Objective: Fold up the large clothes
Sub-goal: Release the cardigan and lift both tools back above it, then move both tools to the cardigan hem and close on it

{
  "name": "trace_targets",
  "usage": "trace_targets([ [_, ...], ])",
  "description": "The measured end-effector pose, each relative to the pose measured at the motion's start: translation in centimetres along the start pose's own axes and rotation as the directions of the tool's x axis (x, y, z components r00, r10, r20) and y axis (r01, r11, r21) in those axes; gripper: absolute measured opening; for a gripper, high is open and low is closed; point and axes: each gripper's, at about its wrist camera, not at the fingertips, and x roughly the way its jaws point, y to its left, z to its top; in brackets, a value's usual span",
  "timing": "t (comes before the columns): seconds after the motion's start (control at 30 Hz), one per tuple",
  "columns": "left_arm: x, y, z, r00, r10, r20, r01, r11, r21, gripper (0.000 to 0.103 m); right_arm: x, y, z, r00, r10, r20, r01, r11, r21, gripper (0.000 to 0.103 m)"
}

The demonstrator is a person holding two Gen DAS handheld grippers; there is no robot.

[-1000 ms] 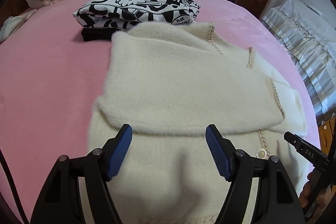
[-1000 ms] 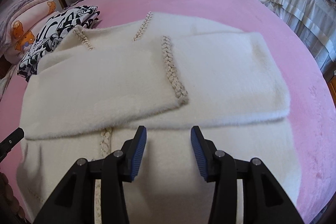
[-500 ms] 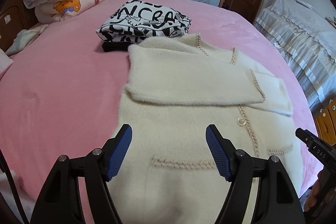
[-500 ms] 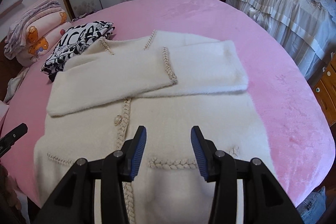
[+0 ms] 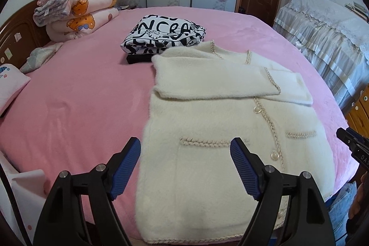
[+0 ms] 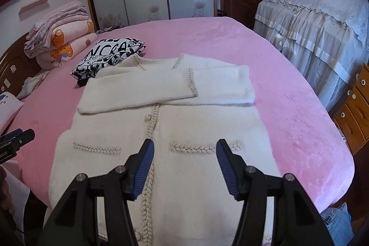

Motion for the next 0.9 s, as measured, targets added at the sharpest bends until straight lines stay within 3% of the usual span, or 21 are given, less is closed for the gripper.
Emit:
trace_targets([
  [0.33, 3.6, 2.4, -4.7, 0.984, 0.023, -0.177, -0.021, 1.000, 0.014, 0.081, 0.1, -2.8, -4.5, 0.997, -0.038, -0.065, 0.039, 0.999, 0.005, 0.056],
  [0.57, 7.7, 4.3, -7.6, 0.952, 0.020, -0.307, -0.036, 0.998, -0.048, 0.081, 2.1, -5.5, -7.7, 0.985, -0.070, -0.160, 0.077, 0.996, 0.037, 0.056],
  [0.9, 10.7, 4.2, -9.9, 0.920, 0.015, -0.392, -0.037, 0.998, -0.048, 0.081, 3.7, -7.9, -9.6, 0.970, -0.090, -0.224, 0.113, 0.990, 0.088, 0.056],
])
